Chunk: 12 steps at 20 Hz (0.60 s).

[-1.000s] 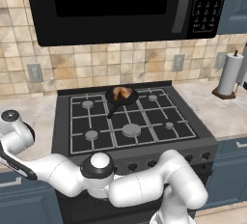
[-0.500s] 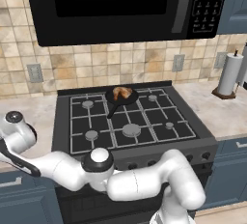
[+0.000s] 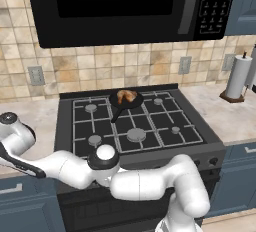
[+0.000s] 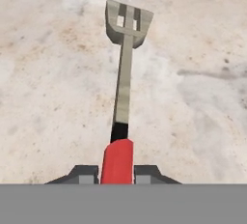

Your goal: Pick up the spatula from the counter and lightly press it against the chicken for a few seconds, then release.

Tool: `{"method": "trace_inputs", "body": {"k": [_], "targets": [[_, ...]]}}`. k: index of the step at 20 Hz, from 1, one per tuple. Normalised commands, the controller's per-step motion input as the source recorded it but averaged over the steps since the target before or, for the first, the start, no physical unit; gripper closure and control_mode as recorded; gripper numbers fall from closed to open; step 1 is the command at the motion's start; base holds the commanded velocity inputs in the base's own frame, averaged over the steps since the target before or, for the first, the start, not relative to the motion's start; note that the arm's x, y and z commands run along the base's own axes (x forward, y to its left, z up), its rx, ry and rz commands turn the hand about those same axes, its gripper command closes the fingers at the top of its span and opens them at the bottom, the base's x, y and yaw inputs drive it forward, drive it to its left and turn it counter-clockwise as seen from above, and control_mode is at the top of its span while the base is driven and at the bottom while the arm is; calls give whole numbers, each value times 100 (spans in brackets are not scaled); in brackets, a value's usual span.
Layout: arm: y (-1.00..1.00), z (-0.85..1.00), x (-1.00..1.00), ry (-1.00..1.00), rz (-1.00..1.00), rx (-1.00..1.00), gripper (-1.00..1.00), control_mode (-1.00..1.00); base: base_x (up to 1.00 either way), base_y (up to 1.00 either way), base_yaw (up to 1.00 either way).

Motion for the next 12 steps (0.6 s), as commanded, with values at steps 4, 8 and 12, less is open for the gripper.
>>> {"method": "trace_inputs", "body": {"k": [4,8,12], "targets": [[-9,1,-27,-6,-4,-4,100,-100,0,0,0],[-21,12,-1,-6,-13,0,100,-100,0,0,0],[-19,19,9,-9,-17,0,100,-100,0,0,0]]}}
